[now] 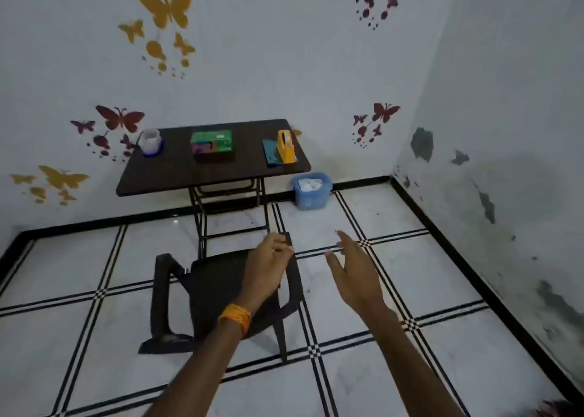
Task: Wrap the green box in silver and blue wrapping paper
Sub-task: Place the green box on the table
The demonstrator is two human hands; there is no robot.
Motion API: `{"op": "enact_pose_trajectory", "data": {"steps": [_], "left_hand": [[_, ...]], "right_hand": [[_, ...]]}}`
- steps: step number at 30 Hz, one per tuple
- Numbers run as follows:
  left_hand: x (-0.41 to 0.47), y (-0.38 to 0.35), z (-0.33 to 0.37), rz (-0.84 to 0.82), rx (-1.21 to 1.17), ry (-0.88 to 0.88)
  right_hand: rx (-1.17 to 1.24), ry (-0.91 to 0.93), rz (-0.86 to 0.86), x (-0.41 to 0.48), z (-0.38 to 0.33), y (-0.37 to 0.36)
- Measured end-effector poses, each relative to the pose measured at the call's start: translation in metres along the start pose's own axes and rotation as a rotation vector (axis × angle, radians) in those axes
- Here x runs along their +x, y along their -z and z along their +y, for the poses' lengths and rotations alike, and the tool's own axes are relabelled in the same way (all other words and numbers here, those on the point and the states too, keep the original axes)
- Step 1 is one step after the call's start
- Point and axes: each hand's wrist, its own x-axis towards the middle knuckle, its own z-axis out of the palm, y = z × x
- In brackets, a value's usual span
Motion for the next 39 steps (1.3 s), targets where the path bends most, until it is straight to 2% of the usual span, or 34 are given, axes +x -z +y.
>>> {"op": "enact_pose_trajectory", "data": {"steps": [5, 6, 11, 15, 26, 31, 39], "left_hand": [[0.052, -0.108, -0.026, -0.104, -0.009, 0.16], [0.06, -0.112, -0.022, -0.099, -0.013, 0.172], [0.139, -0.176, -0.001, -0.061, -0.049, 0.202], [0.211, -0.194, 0.009, -0.011, -0.056, 0.217], [0.413, -0.188, -0.042, 0.179, -0.132, 0.347], [0.495, -0.16, -0.058, 0.272, -0.154, 0.43], [0.622, -0.128, -0.072, 0.434, -0.115, 0.431]], "right_hand": [[0.069, -0.207, -0.059, 0.055, 0.102, 0.002], [0.085, -0.219, -0.052, 0.064, 0.104, 0.004], [0.11, -0.202, -0.122, 0.156, 0.153, 0.02], [0.124, -0.172, -0.177, 0.236, 0.166, 0.017], [0.052, -0.108, -0.352, 0.453, 0.159, -0.068], [0.034, -0.036, -0.434, 0.549, 0.136, -0.106], [0.079, 0.153, -0.527, 0.692, 0.102, -0.172]]}}
